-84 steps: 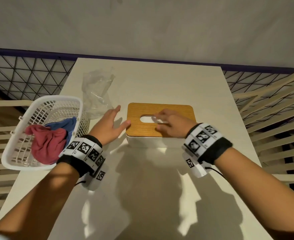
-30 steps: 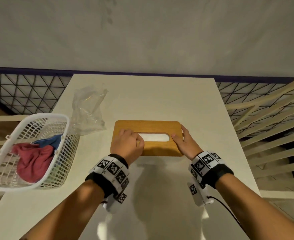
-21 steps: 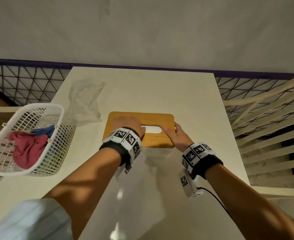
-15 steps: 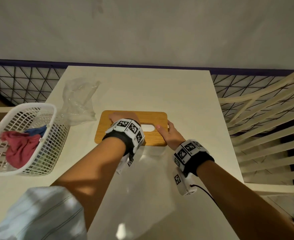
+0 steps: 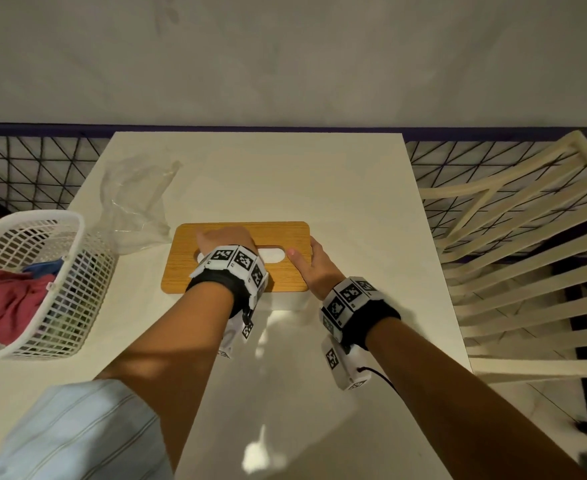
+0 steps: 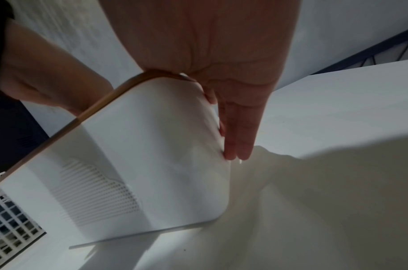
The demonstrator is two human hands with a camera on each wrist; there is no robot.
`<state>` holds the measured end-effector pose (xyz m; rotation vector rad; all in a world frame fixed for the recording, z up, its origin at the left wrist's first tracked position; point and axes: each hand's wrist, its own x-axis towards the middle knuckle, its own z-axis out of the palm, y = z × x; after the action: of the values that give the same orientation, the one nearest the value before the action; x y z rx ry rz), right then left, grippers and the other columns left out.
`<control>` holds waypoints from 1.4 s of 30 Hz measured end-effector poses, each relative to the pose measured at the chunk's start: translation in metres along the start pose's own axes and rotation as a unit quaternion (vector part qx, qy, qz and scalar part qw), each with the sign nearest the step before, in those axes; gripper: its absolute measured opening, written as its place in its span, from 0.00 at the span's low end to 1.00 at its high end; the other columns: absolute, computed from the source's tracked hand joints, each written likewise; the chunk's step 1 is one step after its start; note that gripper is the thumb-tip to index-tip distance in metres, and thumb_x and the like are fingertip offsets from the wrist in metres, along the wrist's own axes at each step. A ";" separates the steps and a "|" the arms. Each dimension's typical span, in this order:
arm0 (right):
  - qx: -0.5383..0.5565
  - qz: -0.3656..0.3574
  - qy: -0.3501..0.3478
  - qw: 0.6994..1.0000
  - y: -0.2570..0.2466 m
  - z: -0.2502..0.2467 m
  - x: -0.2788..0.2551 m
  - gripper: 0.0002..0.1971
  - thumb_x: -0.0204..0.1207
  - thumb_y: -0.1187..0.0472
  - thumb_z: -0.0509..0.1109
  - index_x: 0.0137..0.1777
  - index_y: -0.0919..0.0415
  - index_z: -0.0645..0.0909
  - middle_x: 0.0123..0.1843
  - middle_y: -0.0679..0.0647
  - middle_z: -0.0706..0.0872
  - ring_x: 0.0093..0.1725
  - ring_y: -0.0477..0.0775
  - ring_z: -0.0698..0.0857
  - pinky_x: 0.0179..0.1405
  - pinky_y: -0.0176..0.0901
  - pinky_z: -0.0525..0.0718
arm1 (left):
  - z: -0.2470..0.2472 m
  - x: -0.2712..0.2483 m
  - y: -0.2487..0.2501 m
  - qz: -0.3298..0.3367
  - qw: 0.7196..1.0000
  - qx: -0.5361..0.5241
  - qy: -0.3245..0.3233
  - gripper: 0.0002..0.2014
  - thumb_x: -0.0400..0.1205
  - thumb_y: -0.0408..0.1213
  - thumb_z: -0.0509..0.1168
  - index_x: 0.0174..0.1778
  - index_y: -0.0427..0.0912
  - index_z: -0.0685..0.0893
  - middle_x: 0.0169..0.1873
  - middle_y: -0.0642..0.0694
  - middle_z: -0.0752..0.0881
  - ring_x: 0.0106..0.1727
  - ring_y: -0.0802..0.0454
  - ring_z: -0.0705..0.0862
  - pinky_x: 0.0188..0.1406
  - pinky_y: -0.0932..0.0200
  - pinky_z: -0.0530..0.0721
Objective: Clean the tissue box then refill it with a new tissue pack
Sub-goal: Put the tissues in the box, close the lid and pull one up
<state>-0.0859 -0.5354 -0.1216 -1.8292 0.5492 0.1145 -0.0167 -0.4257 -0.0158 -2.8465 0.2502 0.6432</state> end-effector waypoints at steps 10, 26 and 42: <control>-0.003 0.012 -0.010 1.000 -0.016 -0.003 -0.011 0.58 0.50 0.16 0.49 0.79 0.49 0.53 0.77 0.55 0.71 0.73 0.59 0.73 0.73 0.62 0.71 | 0.007 -0.001 -0.010 -0.024 0.998 -0.043 0.025 0.14 0.77 0.46 0.64 0.28 0.44 0.77 0.26 0.49 0.78 0.40 0.46 0.80 0.73 0.46 0.58; -0.103 0.016 -0.039 0.994 -0.026 -0.012 -0.018 0.46 0.66 0.25 0.49 0.80 0.52 0.53 0.77 0.57 0.71 0.71 0.61 0.75 0.71 0.61 0.72 | 0.012 -0.003 -0.028 0.002 0.979 -0.202 0.021 0.19 0.74 0.54 0.65 0.42 0.40 0.88 0.41 0.43 0.83 0.54 0.42 0.79 0.59 0.49 0.79; -0.457 -0.149 -0.084 0.873 -0.103 0.003 -0.030 0.19 0.79 0.50 0.62 0.63 0.62 0.77 0.65 0.58 0.77 0.67 0.59 0.74 0.61 0.51 0.77 | -0.004 0.012 -0.049 0.007 0.950 -0.310 -0.024 0.18 0.73 0.47 0.67 0.21 0.41 0.75 0.23 0.47 0.76 0.33 0.48 0.76 0.34 0.57 0.73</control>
<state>-0.0682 -0.4999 -0.0216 -2.7681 0.0512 0.3682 0.0064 -0.3809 -0.0094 -3.4162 0.0602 0.9313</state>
